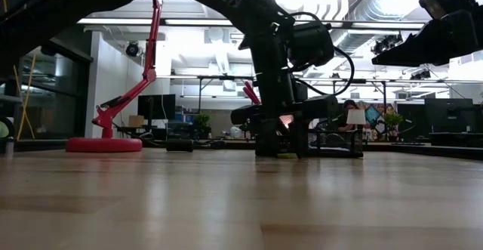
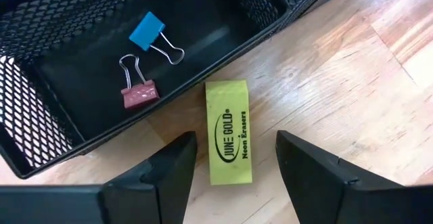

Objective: Pick and place office supplies into organizer
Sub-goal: Put the light green eraser into the black desk organizer

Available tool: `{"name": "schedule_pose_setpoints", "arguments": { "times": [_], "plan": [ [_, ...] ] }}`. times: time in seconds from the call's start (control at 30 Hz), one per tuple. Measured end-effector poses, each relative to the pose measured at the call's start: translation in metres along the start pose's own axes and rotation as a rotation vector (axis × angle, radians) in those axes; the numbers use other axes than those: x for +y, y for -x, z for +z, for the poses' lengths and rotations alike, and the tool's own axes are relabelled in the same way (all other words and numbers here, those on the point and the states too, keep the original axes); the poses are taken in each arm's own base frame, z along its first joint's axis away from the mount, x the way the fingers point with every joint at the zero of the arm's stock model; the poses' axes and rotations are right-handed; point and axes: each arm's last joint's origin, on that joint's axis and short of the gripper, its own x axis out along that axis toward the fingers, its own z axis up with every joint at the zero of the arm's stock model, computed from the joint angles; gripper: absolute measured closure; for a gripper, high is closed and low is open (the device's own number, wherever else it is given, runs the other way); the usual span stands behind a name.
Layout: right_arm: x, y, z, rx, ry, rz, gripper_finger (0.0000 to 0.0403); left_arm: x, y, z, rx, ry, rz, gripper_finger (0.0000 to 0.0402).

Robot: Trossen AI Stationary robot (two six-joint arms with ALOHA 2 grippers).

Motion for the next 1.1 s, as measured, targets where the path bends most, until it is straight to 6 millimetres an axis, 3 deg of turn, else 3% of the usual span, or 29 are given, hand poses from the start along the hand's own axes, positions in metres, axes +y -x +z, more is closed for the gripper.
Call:
{"name": "schedule_pose_setpoints", "arguments": {
  "times": [0.73, 1.1],
  "plan": [
    [0.0000, 0.0000, 0.0000, 0.000, 0.000, 0.000, 0.0143, -0.0053, 0.0016, -0.0048, -0.055, -0.014, 0.045, 0.0208],
    [0.0000, 0.0000, 0.0000, 0.000, 0.000, 0.000, 0.0143, -0.0053, 0.0016, -0.0049, -0.054, -0.017, 0.045, 0.0317]
  ]
}}
